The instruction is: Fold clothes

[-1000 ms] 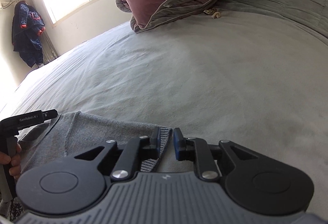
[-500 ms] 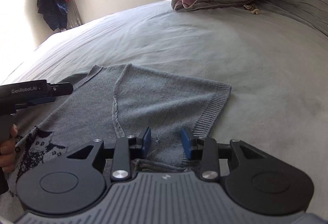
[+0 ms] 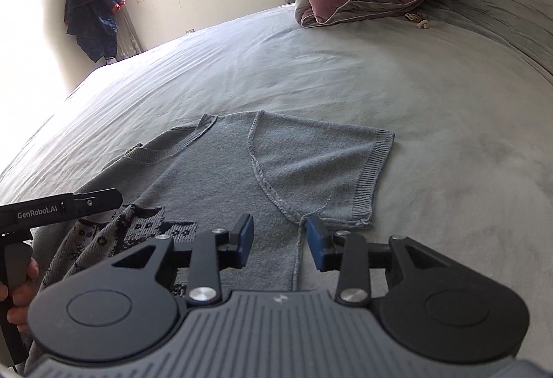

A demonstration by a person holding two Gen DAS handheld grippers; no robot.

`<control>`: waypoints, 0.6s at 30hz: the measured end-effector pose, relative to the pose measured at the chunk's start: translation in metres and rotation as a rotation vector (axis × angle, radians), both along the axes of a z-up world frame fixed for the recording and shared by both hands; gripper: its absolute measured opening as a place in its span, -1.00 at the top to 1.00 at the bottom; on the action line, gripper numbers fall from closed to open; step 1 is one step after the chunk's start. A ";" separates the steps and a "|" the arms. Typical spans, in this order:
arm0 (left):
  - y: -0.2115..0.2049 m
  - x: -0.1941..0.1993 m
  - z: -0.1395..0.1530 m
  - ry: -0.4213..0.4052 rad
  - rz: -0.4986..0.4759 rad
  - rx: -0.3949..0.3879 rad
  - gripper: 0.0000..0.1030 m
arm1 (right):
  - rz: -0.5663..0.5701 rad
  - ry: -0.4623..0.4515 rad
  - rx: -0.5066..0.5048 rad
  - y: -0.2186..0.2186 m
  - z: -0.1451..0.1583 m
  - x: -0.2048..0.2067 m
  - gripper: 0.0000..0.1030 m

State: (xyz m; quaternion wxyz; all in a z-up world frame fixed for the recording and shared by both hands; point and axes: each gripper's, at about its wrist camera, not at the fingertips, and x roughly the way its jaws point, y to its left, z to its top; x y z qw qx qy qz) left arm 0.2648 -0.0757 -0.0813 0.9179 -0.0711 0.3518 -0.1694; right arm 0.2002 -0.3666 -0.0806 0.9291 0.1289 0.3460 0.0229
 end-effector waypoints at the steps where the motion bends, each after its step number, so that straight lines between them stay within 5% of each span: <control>1: 0.005 -0.004 0.002 0.001 0.000 0.006 -0.61 | 0.004 0.000 0.004 0.004 0.001 -0.004 0.25; 18: 0.125 -0.045 0.022 0.029 0.073 0.048 -0.73 | 0.048 0.047 0.088 0.073 0.015 -0.045 0.11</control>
